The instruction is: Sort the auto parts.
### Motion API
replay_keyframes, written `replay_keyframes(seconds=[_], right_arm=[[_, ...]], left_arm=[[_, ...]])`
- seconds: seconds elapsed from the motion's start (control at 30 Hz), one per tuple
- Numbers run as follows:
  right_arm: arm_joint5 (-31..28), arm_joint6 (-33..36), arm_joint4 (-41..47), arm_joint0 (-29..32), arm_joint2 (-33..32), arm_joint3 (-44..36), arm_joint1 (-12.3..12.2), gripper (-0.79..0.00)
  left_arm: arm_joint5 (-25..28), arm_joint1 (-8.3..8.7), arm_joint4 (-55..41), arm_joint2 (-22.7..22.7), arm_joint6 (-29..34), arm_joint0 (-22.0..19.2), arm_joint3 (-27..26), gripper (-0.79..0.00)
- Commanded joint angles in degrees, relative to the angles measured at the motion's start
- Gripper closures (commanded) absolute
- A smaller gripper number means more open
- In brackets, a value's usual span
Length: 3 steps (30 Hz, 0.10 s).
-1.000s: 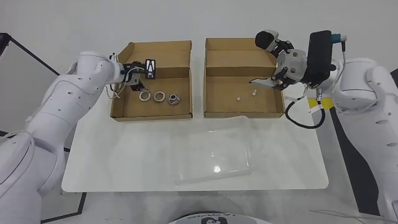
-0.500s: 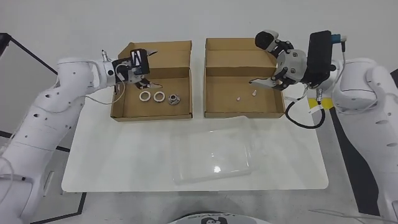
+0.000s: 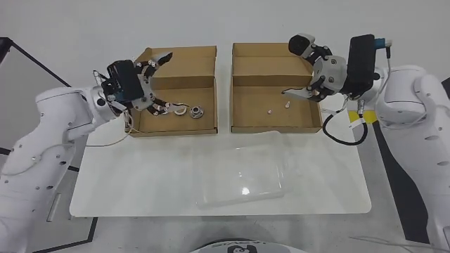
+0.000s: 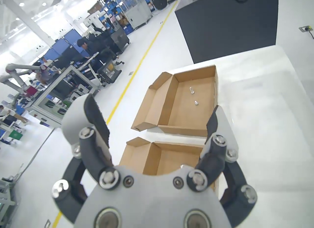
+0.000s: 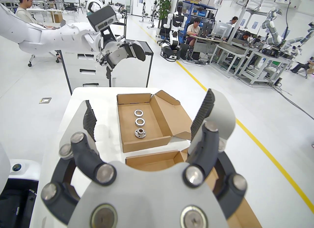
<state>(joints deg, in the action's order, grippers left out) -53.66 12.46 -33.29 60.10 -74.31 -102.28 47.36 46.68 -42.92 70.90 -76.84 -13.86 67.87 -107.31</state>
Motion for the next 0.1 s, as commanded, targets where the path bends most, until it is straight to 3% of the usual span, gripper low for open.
replay_keyframes(seconds=[0.0, 0.07], right_arm=[[0.00, 0.00, 0.00, 0.00, 0.00, 0.00, 0.00, -0.785], [0.00, 0.00, 0.00, 0.00, 0.00, 0.00, 0.00, -0.785]], left_arm=[[-0.40, 0.24, -1.25, -2.53, 0.26, 2.15, -1.97, -0.785], [-0.14, 0.49, -2.01, -5.03, 0.71, 4.17, -3.69, -0.785]])
